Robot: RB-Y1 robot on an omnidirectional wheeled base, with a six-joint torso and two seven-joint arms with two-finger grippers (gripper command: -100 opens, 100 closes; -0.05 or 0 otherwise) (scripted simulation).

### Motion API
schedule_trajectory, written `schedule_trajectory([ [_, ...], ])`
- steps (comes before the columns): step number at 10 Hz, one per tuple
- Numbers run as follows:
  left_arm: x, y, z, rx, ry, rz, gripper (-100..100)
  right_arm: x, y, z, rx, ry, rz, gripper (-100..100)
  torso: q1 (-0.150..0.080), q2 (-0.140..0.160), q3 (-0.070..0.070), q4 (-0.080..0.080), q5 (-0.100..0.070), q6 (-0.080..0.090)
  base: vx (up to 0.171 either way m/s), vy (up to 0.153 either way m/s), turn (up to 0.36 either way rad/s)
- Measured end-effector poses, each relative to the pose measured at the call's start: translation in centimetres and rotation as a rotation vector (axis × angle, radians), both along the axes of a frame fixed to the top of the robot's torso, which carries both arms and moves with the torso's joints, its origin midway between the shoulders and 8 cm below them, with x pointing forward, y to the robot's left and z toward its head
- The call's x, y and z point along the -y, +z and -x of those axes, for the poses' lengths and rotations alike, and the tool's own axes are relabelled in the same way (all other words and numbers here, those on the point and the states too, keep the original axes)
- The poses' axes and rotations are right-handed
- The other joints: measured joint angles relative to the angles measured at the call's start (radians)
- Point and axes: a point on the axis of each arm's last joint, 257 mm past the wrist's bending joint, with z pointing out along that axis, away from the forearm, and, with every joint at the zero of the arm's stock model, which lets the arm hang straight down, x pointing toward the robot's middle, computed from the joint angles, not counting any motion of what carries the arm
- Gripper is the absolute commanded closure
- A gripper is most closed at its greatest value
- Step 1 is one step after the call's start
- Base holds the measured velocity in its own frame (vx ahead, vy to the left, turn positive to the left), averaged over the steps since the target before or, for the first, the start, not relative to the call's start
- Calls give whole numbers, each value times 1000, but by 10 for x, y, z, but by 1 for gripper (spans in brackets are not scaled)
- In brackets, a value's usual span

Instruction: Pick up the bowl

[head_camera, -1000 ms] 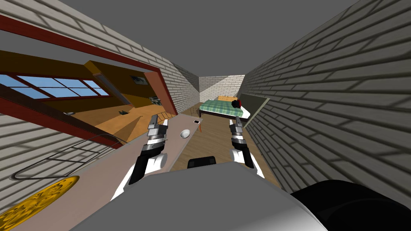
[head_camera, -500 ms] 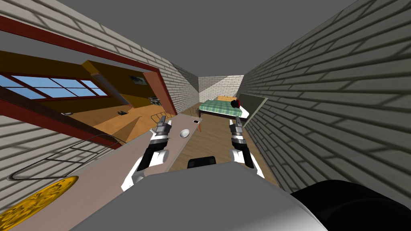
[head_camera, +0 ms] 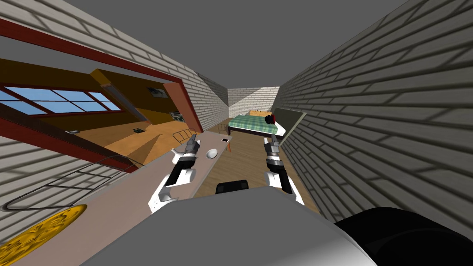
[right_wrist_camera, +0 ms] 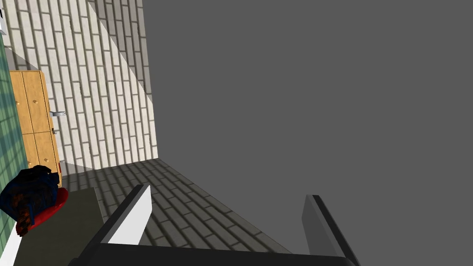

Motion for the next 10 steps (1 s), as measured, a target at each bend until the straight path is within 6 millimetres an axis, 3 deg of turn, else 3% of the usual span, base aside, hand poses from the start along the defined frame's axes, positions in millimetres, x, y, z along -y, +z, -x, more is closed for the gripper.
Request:
schedule_trajectory([
  [3, -6, -20, -17, -80, 9, -11, -100, 0, 0, 0, 0, 0, 0, 0, 0, 0, 0, 0, 0, 0, -1, -8, -28],
  [10, -28, -91, -52, -305, 39, -27, -100, 0, 0, 0, 0, 0, 0, 0, 0, -1, 0, 0, 0, 0, 5, -3, -23],
])
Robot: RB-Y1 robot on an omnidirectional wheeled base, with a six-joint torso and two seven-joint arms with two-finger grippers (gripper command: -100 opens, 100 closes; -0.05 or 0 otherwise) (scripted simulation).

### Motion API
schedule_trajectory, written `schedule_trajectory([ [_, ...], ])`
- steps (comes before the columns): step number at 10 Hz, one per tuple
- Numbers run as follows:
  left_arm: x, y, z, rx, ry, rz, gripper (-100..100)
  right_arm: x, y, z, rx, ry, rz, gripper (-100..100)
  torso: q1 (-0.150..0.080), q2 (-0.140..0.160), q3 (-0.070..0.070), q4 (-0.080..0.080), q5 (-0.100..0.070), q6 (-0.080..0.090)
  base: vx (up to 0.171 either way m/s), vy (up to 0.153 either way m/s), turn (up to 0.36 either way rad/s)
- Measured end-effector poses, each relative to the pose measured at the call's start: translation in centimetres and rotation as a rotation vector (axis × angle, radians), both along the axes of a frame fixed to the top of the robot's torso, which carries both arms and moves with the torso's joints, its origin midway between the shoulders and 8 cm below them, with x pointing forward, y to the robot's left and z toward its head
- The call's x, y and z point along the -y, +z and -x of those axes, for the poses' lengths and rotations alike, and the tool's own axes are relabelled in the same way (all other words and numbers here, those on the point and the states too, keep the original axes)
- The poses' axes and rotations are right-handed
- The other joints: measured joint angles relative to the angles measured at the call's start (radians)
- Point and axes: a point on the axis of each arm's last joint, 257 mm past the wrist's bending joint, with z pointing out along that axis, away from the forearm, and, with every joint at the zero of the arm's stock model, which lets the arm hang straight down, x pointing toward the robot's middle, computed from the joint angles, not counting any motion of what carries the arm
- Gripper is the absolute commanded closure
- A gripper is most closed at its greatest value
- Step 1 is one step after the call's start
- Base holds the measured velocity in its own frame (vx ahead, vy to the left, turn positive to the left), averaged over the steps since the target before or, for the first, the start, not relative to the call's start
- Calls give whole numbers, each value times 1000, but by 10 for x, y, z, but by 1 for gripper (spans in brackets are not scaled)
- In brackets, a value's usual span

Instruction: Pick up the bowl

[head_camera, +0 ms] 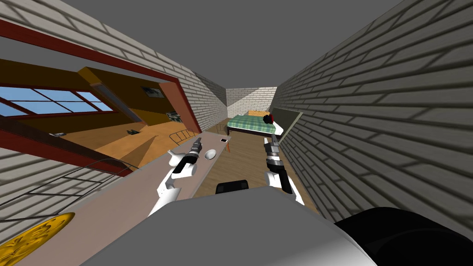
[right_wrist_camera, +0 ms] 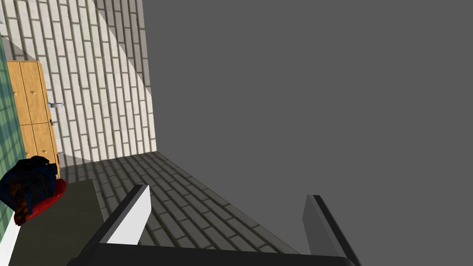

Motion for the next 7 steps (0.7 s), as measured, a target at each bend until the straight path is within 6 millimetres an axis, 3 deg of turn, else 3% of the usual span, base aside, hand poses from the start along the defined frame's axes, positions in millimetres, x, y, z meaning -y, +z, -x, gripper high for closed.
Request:
schedule_trajectory([
  [7, -18, -69, -12, -224, 33, 3, -100, 0, 0, 0, 0, 0, 0, 0, 0, 0, 0, 0, 0, 0, 15, 1, -31],
])
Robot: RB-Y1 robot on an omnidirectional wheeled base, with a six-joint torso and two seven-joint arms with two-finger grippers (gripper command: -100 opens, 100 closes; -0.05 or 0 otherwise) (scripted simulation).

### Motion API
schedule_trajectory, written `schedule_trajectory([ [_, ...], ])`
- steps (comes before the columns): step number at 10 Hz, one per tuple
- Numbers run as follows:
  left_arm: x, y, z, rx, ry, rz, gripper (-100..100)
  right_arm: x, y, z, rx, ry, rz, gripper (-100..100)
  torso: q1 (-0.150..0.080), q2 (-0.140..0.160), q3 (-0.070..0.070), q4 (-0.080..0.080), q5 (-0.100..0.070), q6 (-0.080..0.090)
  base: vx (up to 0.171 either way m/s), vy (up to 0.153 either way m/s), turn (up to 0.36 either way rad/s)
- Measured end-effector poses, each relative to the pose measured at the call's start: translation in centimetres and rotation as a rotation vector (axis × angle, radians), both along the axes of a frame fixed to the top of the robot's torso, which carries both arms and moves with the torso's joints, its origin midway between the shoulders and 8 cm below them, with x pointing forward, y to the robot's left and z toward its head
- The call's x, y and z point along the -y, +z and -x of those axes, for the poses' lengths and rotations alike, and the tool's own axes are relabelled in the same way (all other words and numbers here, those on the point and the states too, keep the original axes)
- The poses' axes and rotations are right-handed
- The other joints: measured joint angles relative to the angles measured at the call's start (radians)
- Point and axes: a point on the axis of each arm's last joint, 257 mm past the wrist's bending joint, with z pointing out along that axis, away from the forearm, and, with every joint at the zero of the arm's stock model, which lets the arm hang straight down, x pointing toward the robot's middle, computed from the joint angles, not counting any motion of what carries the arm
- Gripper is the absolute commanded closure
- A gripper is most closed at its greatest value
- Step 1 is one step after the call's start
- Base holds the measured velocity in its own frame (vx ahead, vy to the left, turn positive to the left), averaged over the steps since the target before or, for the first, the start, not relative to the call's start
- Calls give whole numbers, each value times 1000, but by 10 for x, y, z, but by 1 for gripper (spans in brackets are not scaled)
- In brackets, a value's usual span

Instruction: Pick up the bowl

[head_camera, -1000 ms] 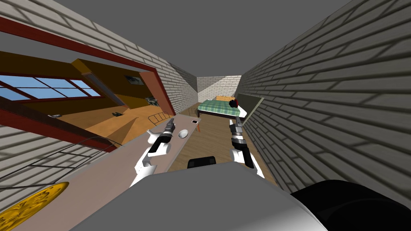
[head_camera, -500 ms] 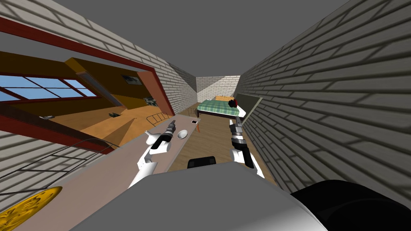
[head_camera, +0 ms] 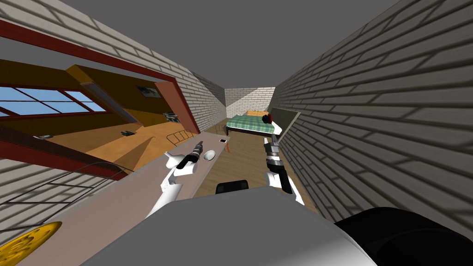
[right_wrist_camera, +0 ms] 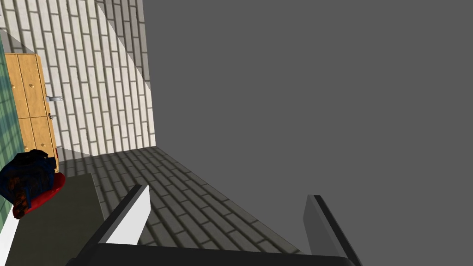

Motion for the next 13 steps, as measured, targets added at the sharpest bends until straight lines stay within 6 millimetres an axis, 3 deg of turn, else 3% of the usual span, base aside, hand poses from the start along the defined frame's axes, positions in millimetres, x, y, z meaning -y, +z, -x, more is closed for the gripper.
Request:
schedule_trajectory([
  [4, -14, -39, -2, -132, 22, 10, -100, 0, 0, 0, 0, 0, 0, 0, 0, 0, 0, 0, 0, 0, 21, 5, -34],
  [7, -25, -79, 2, -254, 44, 25, -100, 0, 0, 0, 0, 0, 0, 0, 0, -1, -1, 0, 0, 0, 36, 11, -48],
  [13, -39, -143, 27, -462, 83, 63, -100, 0, 0, 0, 0, 0, 0, 0, 0, -1, -1, 0, 0, 0, 32, 11, -39],
])
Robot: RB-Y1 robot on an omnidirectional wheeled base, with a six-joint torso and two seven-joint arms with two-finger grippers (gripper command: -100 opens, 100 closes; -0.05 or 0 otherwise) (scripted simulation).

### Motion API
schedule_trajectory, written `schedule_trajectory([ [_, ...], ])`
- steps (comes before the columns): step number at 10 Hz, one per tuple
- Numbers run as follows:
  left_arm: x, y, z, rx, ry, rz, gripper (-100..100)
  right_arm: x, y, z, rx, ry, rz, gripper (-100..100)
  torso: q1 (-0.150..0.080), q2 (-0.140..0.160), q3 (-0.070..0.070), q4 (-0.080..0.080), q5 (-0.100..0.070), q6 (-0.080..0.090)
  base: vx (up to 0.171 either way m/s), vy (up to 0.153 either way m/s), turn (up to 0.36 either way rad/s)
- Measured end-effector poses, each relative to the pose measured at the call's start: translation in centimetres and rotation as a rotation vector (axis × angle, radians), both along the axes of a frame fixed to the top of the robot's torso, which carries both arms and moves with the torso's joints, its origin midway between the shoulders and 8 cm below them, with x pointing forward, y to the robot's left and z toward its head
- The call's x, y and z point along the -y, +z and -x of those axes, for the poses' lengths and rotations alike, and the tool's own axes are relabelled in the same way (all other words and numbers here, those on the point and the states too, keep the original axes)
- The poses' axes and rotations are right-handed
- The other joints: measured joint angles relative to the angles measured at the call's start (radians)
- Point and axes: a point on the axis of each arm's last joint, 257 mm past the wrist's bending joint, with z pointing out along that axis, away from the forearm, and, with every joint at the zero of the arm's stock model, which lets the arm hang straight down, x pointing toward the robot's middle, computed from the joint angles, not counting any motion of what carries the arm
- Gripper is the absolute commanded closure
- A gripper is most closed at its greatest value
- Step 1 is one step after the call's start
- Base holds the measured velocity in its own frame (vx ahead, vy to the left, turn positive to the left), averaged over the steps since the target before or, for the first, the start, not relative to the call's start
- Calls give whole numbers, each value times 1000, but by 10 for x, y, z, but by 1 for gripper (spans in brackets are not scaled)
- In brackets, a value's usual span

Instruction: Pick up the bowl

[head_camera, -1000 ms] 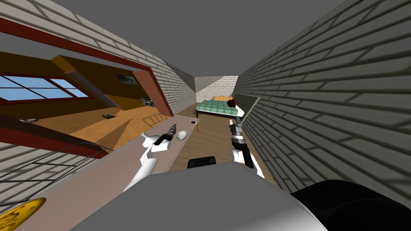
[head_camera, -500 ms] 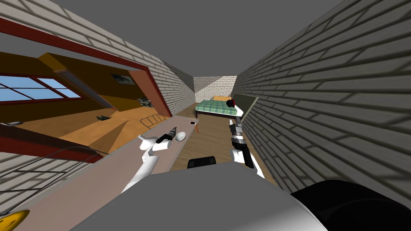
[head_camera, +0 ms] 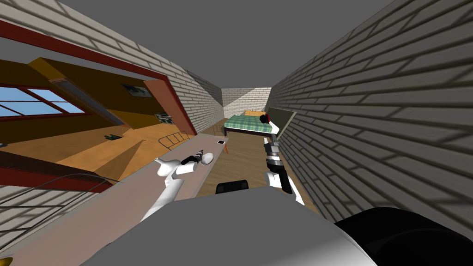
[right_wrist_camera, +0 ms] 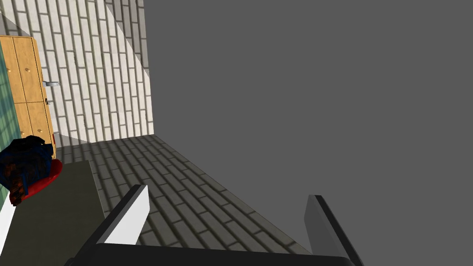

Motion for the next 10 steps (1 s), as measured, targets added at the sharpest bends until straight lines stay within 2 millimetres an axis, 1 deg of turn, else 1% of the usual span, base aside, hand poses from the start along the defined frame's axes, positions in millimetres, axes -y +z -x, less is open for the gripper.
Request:
schedule_trajectory([
  [1, -4, -13, 5, -40, 9, 10, -100, 0, 0, 0, 0, 0, 0, 0, 0, 0, 0, 0, 0, 0, 32, 7, -20],
  [2, -4, -20, 9, -65, 14, 15, -100, 0, 0, 0, 0, 0, 0, 0, 0, 0, 0, 0, 0, 0, 40, 13, -37],
  [3, -8, -31, 17, -102, 23, 25, -100, 0, 0, 0, 0, 0, 0, 0, 0, 0, 0, 0, 0, 0, 32, 13, -24],
  [4, -9, -36, 21, -126, 28, 30, -100, 0, 0, 0, 0, 0, 0, 0, 0, 0, 0, 0, 0, 0, 41, 22, -49],
  [5, -11, -47, 29, -165, 38, 41, -100, 0, 0, 0, 0, 0, 0, 0, 1, -1, 0, 0, 0, 0, 35, 17, -31],
  [6, -13, -53, 33, -189, 43, 47, -100, 0, 0, 0, 0, 0, 0, 0, 0, 0, 0, 0, 0, 0, 40, 12, -48],
  [7, -13, -62, 40, -225, 52, 57, -100, 0, 0, 0, 0, 0, 0, 0, 0, -1, 0, 0, 0, 0, 57, 20, -66],
  [8, -15, -74, 52, -270, 64, 72, -100, 0, 0, 0, 0, 0, 0, 0, 1, -1, -1, 0, 0, 0, 48, 21, -22],
  [10, -15, -90, 66, -334, 80, 91, -100, 0, 0, 0, 0, 0, 0, 0, 0, -1, -1, 0, 0, 0, 52, 18, -54],
])
